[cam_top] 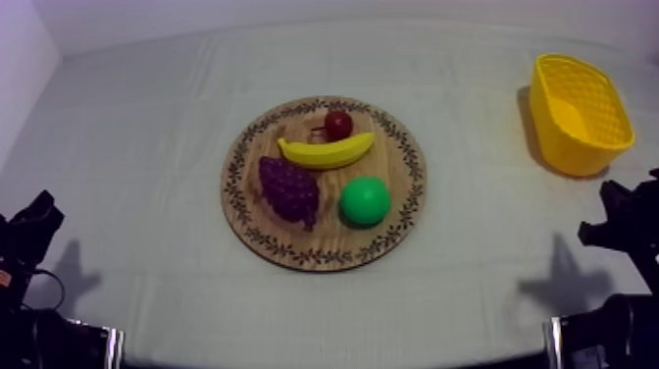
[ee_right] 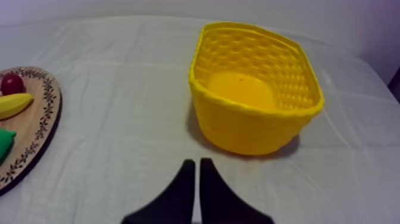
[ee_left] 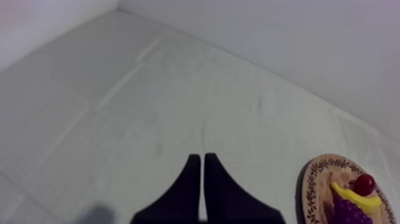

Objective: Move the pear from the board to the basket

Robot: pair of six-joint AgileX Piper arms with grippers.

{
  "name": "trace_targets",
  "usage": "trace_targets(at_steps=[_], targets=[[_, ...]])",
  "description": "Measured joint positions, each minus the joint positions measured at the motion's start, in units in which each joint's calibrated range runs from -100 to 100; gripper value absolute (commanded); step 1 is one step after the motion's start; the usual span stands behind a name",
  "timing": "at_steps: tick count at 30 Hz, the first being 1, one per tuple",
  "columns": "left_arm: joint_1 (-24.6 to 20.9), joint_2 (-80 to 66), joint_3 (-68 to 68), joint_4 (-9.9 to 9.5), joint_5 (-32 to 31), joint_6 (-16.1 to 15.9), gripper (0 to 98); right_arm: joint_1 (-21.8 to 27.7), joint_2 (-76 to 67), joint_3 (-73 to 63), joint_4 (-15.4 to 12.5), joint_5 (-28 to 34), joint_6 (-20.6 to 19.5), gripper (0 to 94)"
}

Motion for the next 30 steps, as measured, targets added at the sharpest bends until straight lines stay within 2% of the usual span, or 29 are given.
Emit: trace_targets(at_steps=[21, 30], targets=[[0.0, 0.0, 0.0, 0.0, 0.0, 0.0, 0.1, 0.0, 0.0, 0.0, 0.0, 0.0, 0.01, 0.5], [0.0, 0.0, 0.0, 0.0, 0.0, 0.0, 0.1, -0.23, 0.0, 0.0, 0.0, 0.0, -2.88, 0.5]])
